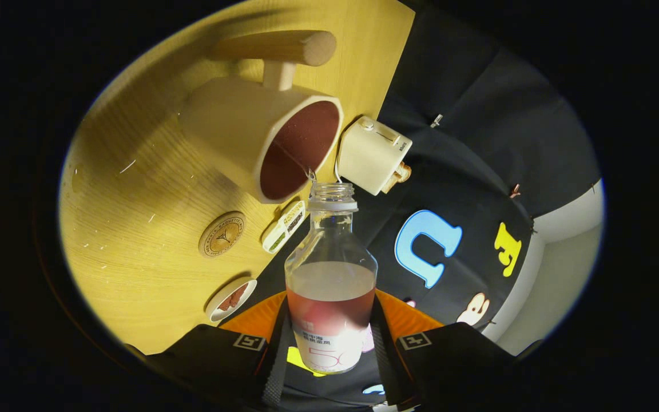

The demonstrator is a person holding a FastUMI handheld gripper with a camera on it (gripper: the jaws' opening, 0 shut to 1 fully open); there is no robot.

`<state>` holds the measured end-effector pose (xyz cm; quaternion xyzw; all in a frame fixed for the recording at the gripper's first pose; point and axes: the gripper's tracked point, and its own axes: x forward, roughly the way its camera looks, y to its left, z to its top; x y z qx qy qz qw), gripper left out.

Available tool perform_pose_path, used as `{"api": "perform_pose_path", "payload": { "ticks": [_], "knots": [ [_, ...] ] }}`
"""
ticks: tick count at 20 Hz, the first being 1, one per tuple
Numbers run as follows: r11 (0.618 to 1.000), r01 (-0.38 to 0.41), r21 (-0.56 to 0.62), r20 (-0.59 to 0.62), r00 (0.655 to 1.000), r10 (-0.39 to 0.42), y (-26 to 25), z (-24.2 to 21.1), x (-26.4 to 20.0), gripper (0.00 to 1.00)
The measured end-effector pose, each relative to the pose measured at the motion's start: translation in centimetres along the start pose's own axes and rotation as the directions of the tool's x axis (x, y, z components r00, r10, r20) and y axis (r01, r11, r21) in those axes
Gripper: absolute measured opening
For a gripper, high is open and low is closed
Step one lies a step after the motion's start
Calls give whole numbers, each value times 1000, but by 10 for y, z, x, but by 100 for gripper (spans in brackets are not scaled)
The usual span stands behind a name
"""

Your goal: Take the bottle from table, then pour the juice into the cup, finally place the bottle on the coaster

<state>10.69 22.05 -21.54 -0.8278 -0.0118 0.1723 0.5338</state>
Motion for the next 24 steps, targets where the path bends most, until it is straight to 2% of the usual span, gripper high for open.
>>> {"api": "perform_pose_path", "payload": {
  "ticks": [6, 18, 24],
  "knots": [
    [999, 29, -40, 28, 999, -28, -4, 1, -2, 69],
    [999, 18, -36, 36, 999, -17, 0, 1, -3, 69],
    [1000, -12, 27, 24, 1000, 11, 6, -3, -3, 69]
  ]
}}
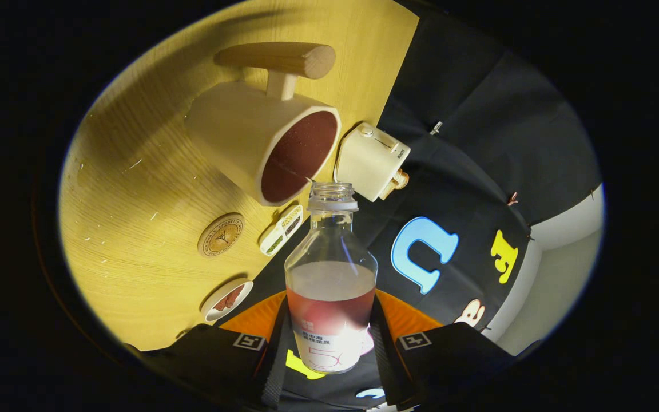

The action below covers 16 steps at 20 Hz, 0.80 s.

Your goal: Take the bottle from table, then pour the juice into the cup, finally place the bottle on the coaster

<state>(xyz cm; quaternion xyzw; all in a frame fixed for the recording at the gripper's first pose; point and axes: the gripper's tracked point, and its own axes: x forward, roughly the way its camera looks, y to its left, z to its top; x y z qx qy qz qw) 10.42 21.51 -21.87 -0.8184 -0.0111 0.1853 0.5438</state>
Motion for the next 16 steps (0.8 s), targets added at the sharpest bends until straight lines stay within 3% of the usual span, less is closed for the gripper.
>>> {"api": "perform_pose_path", "payload": {
  "ticks": [4, 10, 12, 14, 16],
  "knots": [
    [975, -83, 206, -4, 996, 86, 22, -3, -7, 69],
    [844, -65, 533, -4, 997, 79, 17, -2, -13, 70],
    [781, -50, 623, -2, 998, 65, 12, -1, -16, 70],
    [695, -42, 718, 5, 998, 55, 9, 0, -16, 70],
    [546, -67, 835, 43, 998, 55, 9, 11, -19, 70]
  ]
}}
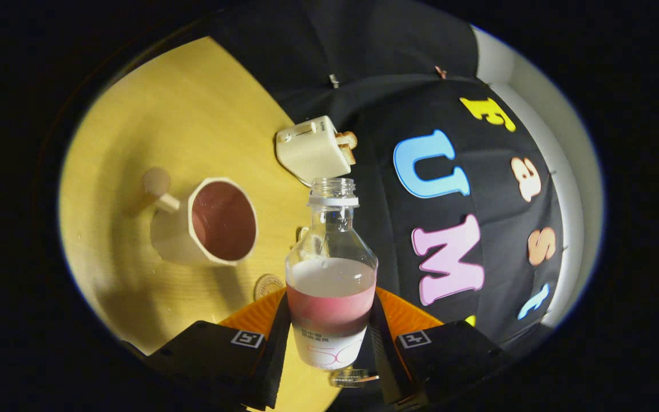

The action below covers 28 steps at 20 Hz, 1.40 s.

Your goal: Take the bottle from table, then pour the juice into the cup, finally place the bottle on the coaster

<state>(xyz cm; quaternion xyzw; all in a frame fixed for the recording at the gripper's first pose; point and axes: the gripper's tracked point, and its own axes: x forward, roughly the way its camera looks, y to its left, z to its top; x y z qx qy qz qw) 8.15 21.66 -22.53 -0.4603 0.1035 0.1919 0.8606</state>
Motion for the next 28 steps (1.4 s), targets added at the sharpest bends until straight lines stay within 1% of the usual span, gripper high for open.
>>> {"api": "perform_pose_path", "payload": {
  "ticks": [1, 2, 4, 6, 8, 12, 17, 18, 19, 21, 26, 28],
  "knots": [
    [994, -19, 105, 17, 1000, 17, 5, 3, -1, 70],
    [978, -34, 208, 32, 999, 28, 7, 6, -3, 70],
    [919, -68, 389, 72, 996, 44, 12, 10, -1, 70],
    [857, -84, 509, 108, 994, 32, 6, 14, -2, 70],
    [792, -96, 603, 130, 991, 21, 1, 12, 1, 71],
    [648, -101, 754, 143, 990, -12, -15, 5, 9, 72],
    [488, -37, 872, 101, 989, -105, -54, -17, 38, 72],
    [465, -22, 885, 89, 989, -121, -60, -23, 46, 72],
    [442, 1, 897, 68, 988, -140, -65, -31, 53, 72],
    [400, 12, 917, 52, 987, -149, -65, -43, 67, 72],
    [358, 25, 933, 39, 984, -171, -59, -59, 104, 73],
    [354, 31, 935, 30, 985, -167, -51, -64, 115, 73]
  ]
}}
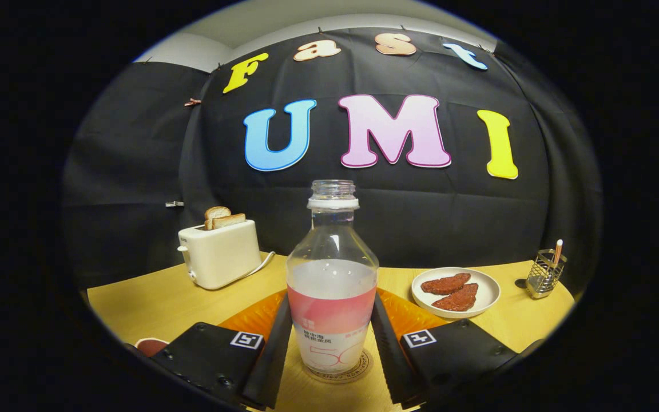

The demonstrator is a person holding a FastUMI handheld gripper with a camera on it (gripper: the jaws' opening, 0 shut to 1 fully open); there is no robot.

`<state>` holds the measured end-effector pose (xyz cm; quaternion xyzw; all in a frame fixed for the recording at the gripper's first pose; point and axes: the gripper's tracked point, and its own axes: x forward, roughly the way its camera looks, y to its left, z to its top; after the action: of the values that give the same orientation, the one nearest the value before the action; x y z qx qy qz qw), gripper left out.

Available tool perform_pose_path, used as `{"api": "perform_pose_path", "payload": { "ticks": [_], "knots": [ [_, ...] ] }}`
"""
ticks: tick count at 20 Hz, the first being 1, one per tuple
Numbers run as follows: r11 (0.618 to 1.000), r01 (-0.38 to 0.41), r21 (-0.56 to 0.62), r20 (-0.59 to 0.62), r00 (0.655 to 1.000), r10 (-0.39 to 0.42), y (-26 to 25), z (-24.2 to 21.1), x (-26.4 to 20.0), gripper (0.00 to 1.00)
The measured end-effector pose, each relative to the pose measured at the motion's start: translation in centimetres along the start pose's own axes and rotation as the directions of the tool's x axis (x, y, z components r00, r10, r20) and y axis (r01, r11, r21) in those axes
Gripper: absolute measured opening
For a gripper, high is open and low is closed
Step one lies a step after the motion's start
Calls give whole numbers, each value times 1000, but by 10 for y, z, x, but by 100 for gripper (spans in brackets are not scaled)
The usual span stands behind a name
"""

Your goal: Take the bottle from table, then pour the juice into the cup, finally place the bottle on the coaster

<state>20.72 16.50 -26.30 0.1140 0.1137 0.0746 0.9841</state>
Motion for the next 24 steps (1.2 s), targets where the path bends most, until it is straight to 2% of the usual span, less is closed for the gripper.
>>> {"api": "perform_pose_path", "payload": {
  "ticks": [8, 15, 18, 24],
  "knots": [
    [999, 35, -17, -74, 997, -36, -12, -43, 18, 74],
    [1000, 22, 7, -128, 992, -21, -8, -58, 9, 77],
    [999, 28, 19, -135, 990, -25, -8, -57, 5, 98],
    [999, 50, 19, -138, 989, -47, -10, -37, -16, 99]
  ]
}}
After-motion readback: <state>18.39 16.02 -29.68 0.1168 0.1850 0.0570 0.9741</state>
